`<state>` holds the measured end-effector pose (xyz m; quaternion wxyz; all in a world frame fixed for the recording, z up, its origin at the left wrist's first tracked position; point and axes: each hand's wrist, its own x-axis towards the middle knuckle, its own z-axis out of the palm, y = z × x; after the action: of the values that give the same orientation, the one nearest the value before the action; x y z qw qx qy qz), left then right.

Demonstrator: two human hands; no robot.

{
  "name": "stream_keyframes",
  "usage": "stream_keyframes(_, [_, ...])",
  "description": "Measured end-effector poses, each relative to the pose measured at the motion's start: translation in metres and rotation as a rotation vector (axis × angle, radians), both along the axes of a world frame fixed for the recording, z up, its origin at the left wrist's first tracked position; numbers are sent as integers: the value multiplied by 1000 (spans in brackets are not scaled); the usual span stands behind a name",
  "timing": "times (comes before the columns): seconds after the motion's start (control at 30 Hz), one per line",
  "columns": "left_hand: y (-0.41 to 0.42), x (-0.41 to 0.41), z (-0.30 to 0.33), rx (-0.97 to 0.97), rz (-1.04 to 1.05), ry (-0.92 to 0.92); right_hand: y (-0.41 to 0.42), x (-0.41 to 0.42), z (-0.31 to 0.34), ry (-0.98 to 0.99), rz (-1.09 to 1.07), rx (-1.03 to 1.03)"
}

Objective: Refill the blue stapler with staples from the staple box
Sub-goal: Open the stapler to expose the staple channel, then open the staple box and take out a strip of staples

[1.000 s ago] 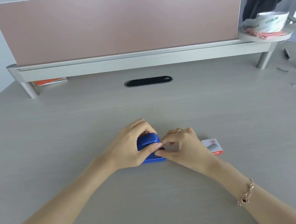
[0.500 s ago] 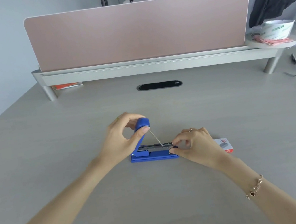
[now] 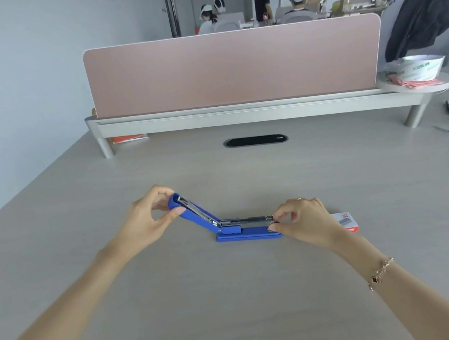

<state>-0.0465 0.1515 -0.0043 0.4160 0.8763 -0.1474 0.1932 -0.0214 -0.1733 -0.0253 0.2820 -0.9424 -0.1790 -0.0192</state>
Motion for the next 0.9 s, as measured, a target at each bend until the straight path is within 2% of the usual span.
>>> stream_keyframes(0.13, [24,-4,-17,109,23,192,1,0,1,25,-6,13])
stream_keyframes(0.27, [31,-3,-24,189,26,255,2,-2,0,27,-19,40])
stream_keyframes(0.63, [27,-4,-38,305,59,192,2,-2,-5,25,-25,80])
stream_keyframes(0.77, [16,-7,-24,450,98,206,-1,-4,-4,40,-2,93])
stream_keyframes(0.9, [-35,1,1,528,47,22,-30,-6,6,-7,-44,88])
